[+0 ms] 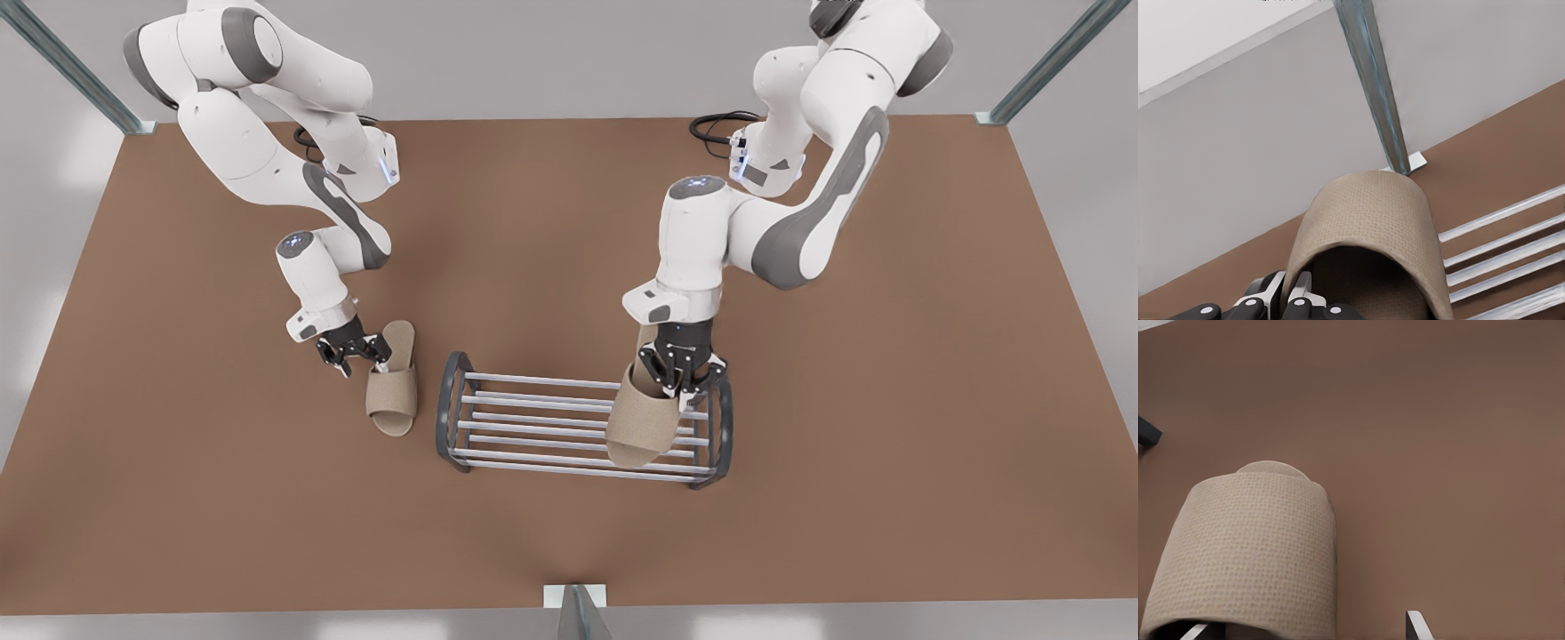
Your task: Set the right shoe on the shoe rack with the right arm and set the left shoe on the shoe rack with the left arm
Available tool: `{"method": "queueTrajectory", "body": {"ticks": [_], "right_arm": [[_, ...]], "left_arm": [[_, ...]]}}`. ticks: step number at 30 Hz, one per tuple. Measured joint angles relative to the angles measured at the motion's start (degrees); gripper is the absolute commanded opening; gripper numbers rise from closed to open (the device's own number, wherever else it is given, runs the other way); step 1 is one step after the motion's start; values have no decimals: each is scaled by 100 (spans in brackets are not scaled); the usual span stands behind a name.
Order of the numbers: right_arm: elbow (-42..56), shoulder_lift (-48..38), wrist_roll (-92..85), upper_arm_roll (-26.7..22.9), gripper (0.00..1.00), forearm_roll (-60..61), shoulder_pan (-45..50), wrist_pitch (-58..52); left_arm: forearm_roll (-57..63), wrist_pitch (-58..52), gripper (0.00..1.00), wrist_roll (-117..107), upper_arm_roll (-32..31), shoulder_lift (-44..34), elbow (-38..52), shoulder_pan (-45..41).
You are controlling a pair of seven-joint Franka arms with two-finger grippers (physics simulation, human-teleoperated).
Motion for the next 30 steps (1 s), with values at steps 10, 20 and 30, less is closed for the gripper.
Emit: {"method": "queueTrajectory", "body": {"ticks": [10,20,30], "right_arm": [[143,96,-12,-60,100,-3,-55,8],[135,48,-23,-46,100,-138,-454,19],[117,10,-12,5,100,-308,-616,22]], "left_arm": [[2144,-713,21,-2091,2,710,215,-458],[3061,-676,21,-3781,-4,790,-418,-350],[3762,-342,21,-4965,-85,693,-964,-53]]}}
